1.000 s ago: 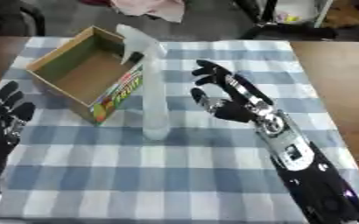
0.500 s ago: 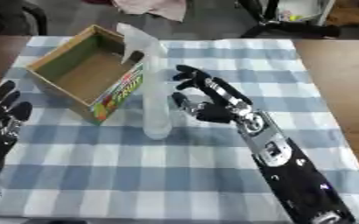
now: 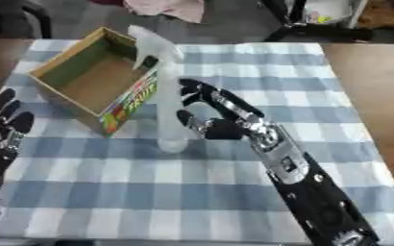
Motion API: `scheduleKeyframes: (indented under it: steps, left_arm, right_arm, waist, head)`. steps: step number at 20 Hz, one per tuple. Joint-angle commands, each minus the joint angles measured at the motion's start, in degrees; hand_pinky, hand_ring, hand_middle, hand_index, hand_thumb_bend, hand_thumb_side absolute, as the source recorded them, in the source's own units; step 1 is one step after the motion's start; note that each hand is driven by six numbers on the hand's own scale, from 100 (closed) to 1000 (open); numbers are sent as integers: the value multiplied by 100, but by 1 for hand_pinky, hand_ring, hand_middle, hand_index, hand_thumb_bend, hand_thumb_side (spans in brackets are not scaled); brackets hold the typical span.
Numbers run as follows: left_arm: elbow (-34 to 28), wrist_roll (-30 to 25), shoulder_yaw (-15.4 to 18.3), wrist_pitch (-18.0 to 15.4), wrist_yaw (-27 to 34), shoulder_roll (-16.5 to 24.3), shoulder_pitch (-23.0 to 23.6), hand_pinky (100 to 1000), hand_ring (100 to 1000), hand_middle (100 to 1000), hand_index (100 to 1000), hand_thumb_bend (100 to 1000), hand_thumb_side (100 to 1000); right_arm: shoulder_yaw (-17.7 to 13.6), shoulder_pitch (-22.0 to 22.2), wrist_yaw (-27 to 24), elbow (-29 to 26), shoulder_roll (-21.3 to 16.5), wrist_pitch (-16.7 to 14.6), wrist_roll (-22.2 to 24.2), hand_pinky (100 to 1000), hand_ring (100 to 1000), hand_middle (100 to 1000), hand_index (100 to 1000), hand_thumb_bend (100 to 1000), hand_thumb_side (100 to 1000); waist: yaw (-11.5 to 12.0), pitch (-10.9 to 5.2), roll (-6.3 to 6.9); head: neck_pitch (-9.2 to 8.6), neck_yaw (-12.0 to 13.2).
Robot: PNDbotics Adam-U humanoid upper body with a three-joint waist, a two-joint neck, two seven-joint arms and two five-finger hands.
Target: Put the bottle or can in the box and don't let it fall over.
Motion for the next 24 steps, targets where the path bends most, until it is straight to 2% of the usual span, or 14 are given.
scheduleKeyframes:
  steps: [1,16,24]
  left_arm:
    - [-113,6,14,-3,0,18,-65,963,1000,1000,951,588,646]
    - [-109,9,9,0,3,4,-78,962,1000,1000,951,591,645]
    - [-100,4,3,0,9,-5,-76,962,1000,1000,951,593,644]
  right_arm:
    - [-29,-135,103,76,31,-22,14,977,822,849,1000,217,570]
    - [-221,-507,494,702,224,-136,-162,977,822,848,1000,213,572]
    - [-212,-676,629,788,306,-252,-153,978,823,842,1000,211,559]
  waist:
    - [12,-34,5]
    - [121,-23,15]
    - [140,-38,38]
  head:
    - [-16,-8]
    - [-36,-56]
    - [-31,-91]
